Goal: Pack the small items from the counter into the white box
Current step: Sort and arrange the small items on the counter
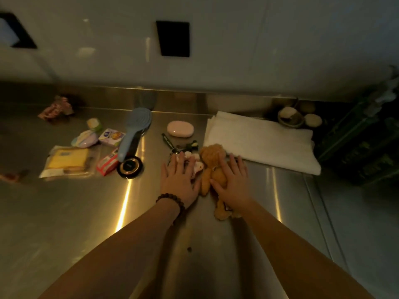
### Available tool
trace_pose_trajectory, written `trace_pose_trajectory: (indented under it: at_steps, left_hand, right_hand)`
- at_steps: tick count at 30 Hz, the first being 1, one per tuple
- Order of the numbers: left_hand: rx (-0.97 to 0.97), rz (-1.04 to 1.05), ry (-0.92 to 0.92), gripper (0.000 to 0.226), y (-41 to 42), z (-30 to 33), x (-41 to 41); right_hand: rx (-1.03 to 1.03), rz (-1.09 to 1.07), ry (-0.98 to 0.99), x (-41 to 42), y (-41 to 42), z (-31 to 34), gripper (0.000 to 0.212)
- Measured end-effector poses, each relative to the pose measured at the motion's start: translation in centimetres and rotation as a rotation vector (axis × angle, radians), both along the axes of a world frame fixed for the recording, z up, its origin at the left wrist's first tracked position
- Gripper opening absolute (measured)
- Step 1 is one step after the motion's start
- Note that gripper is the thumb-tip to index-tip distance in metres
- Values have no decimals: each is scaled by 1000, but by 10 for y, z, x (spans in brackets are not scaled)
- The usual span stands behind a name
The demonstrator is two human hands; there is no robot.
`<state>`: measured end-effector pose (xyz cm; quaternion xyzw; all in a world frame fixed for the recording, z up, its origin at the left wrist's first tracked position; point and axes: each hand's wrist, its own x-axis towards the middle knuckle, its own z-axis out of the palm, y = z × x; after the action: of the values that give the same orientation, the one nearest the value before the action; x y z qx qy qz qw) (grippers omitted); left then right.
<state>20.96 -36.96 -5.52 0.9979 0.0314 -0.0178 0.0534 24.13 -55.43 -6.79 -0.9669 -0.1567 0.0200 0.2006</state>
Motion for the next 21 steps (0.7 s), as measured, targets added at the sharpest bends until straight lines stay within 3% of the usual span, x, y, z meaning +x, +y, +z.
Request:
trace_pose_trajectory:
  at_steps: [8,21]
  left_hand:
    - [-41,156,9,71,52,8,-3]
    - [-50,232,-18,73,93,2,38]
  right_hand:
    - [82,104,-32,20,71,-3,78]
    - [-37,91,-39,60,141,1,66]
